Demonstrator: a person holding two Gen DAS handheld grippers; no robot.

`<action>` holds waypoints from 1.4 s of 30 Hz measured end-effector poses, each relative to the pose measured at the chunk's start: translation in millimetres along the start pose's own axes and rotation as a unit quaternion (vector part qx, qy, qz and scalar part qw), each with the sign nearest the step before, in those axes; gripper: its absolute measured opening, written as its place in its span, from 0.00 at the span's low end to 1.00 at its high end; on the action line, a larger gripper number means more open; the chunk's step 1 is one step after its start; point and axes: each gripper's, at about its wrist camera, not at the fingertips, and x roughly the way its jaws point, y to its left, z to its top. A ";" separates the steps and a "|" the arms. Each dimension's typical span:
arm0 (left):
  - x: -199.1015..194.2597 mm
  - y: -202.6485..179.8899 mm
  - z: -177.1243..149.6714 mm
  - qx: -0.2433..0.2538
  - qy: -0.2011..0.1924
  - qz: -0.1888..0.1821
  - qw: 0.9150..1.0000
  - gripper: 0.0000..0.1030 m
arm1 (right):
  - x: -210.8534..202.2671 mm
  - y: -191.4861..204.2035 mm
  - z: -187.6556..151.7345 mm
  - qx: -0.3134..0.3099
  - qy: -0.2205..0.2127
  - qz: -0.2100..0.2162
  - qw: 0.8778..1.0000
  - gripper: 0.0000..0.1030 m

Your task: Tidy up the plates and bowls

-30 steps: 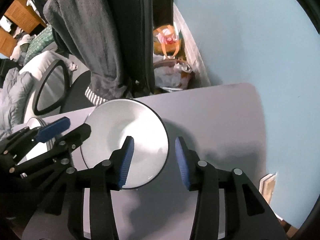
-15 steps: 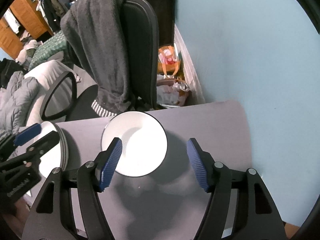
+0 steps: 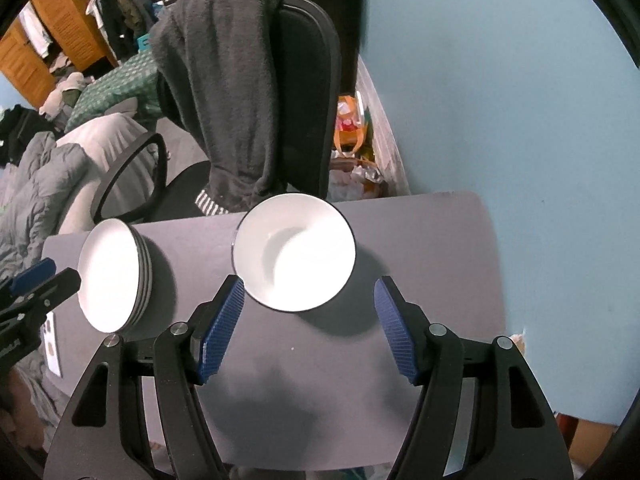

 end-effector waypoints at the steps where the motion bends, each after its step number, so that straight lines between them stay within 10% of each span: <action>1: -0.1 2.1 -1.0 -0.001 0.002 -0.002 1.000 0.66 | -1.5 1.7 -1.2 -0.003 -0.003 -0.003 1.000 0.65; 12: 9.7 1.3 7.7 -0.009 0.025 -0.025 0.999 0.76 | 6.8 -7.4 -2.1 -0.032 0.002 -0.023 0.999 0.66; 42: 185.4 -82.3 33.9 -0.074 0.193 -0.052 0.977 0.76 | 151.6 -72.9 32.0 -0.047 0.181 0.117 0.975 0.66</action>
